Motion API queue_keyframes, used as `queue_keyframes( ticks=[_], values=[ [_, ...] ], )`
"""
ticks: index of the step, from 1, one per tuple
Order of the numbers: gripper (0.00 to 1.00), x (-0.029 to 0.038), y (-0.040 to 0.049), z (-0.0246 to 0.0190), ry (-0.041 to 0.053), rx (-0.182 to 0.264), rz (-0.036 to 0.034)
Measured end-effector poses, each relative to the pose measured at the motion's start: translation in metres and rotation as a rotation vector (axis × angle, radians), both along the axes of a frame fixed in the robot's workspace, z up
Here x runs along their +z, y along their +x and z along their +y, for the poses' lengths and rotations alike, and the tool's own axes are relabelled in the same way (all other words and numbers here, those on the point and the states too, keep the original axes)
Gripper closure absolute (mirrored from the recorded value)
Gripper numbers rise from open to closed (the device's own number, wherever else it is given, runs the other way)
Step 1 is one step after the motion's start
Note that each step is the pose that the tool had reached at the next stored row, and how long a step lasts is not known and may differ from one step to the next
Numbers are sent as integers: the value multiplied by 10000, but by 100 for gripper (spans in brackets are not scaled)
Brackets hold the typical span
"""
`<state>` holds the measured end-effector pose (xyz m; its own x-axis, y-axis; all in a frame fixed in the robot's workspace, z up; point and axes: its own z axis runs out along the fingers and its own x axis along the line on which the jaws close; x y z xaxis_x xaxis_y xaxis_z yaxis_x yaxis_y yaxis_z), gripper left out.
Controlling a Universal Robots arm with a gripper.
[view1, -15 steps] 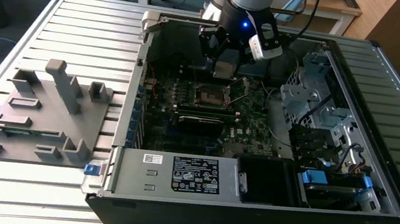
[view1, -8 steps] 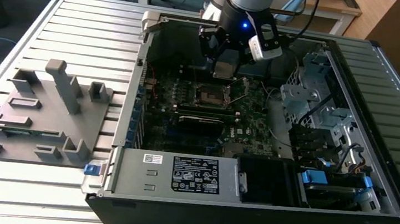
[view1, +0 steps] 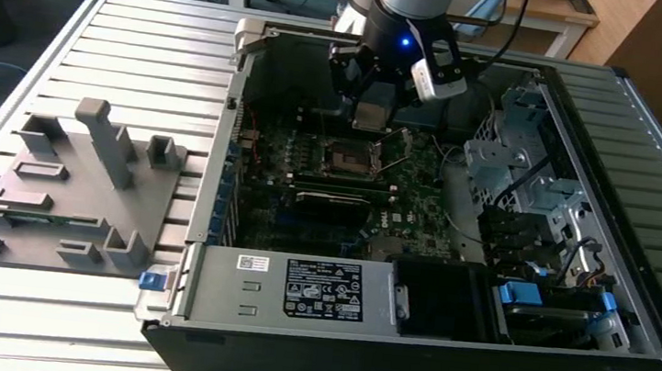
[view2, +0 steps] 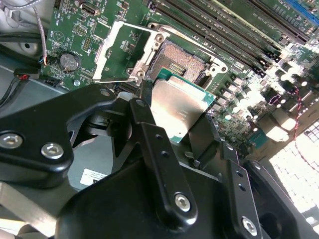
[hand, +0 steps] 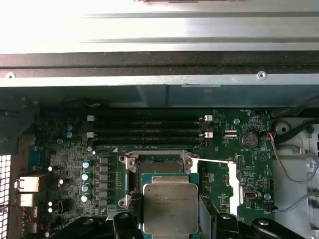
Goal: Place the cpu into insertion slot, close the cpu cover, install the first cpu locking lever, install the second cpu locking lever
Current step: 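Place the cpu into insertion slot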
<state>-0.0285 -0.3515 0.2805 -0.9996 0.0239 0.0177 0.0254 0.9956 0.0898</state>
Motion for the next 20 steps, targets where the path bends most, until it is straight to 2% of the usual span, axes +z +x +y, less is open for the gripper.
queue_keyframes(
  ticks=[12, 20],
  values=[
    [46, -16, 0, 0, -4, 0, 2],
    [46, -81, -12, 0, -3, 0, -8]
  ],
)
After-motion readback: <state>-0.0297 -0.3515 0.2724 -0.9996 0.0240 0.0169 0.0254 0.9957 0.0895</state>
